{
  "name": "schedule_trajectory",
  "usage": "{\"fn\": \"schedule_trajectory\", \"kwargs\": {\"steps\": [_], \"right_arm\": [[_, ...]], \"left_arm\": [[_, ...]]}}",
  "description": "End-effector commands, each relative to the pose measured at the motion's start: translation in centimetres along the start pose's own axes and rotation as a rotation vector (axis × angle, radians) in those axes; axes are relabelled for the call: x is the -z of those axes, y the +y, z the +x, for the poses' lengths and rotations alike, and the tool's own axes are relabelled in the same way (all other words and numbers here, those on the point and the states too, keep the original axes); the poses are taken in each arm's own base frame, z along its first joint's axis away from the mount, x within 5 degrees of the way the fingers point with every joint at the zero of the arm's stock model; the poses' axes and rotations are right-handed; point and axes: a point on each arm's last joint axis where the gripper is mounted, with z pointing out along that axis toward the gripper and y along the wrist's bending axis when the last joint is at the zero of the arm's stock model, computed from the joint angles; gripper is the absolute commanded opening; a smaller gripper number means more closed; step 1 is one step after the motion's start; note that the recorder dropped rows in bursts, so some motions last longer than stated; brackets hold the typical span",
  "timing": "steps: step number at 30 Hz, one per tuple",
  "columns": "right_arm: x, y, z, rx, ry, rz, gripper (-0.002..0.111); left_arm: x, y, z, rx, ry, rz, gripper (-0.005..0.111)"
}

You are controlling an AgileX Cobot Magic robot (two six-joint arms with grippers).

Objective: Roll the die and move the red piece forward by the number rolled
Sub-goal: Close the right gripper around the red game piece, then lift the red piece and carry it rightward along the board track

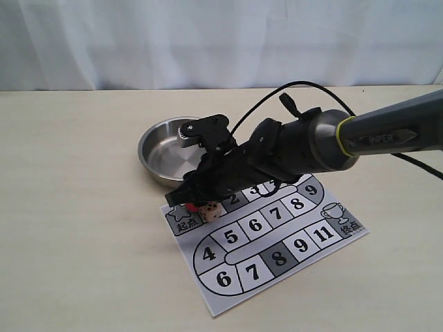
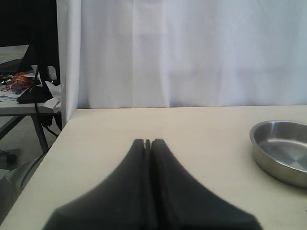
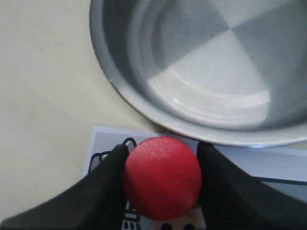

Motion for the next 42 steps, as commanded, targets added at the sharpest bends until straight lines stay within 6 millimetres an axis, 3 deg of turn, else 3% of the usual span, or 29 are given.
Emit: {"fn": "schedule_trajectory", "kwargs": {"steps": [1,11,25,29,37,42], "right_arm": [[0.2,-0.6,0.0,0.001,0.005,0.003,0.004],[-0.5,-0.6,0.6,-0.003,0.040,-0.009,0.004],[3.9,0.6,-2.2,0.040,-0.049,-0.044,0.004],[4.6,-0.1,-2.5,0.064,-0.050,-0.033,0.004],[5.6,-4.2,-2.3,-0.031,-0.018,-0.006,0.004],[5.7,-4.9,-1.9,0.032,0.023,0.010,0.004]], "left_arm": [[0.0,0.0,-0.3,0.004,-0.018,0.001,0.000],[0.0,0.0,-0.3,0.004,-0.018,0.001,0.000],[0.0,0.0,-0.3,0.004,-0.016,0.001,0.000],[0.0,0.0,-0.3,0.004,-0.016,0.001,0.000],[0.0,0.0,-0.3,0.004,-0.016,0.001,0.000],[0.0,0.0,-0.3,0.004,-0.016,0.001,0.000]]}}
